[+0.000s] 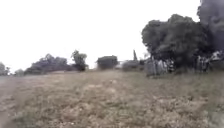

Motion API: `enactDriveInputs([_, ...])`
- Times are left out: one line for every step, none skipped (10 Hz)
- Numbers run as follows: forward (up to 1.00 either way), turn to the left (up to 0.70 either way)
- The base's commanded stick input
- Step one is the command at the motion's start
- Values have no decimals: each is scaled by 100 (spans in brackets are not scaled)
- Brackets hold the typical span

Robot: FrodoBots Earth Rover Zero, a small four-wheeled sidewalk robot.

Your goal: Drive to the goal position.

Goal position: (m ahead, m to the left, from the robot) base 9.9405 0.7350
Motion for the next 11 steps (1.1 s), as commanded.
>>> enactDriveInputs([68,25])
enactDriveInputs([68,32])
enactDriveInputs([68,27])
enactDriveInputs([68,15])
enactDriveInputs([68,7])
enactDriveInputs([68,5])
enactDriveInputs([68,2])
enactDriveInputs([68,1])
enactDriveInputs([68,0])
enactDriveInputs([68,2])
enactDriveInputs([68,2])
